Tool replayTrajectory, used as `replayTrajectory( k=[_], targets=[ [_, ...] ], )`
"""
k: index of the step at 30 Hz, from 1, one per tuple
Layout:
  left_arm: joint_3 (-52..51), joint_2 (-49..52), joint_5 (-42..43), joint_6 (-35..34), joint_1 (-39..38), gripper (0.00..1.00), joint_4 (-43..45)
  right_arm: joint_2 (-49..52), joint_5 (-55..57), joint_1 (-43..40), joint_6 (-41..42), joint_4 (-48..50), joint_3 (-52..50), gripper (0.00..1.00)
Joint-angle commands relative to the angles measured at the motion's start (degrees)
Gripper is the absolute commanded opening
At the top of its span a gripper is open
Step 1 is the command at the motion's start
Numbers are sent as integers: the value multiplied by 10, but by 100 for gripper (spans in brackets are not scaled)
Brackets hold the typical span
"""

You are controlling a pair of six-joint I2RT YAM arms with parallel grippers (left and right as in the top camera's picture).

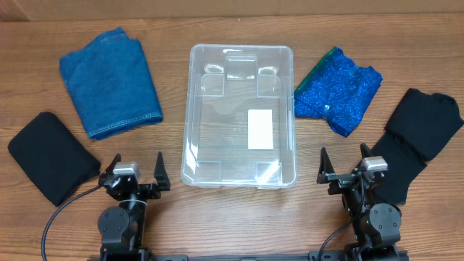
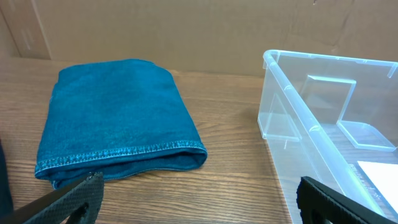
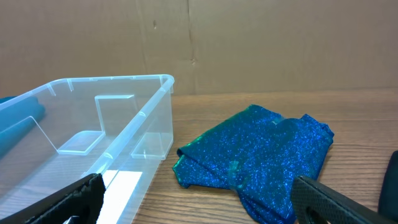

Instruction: Pack container

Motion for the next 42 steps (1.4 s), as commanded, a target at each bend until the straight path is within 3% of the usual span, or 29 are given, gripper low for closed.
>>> replayTrajectory(
  k=[1, 42],
  targets=[
    [0, 0, 0, 11, -4, 100, -2, -2, -1, -1, -3, 3, -3, 100],
    [0, 0, -22, 31, -4, 100, -2, -2, -1, -1, -3, 3, -3, 100]
  ],
)
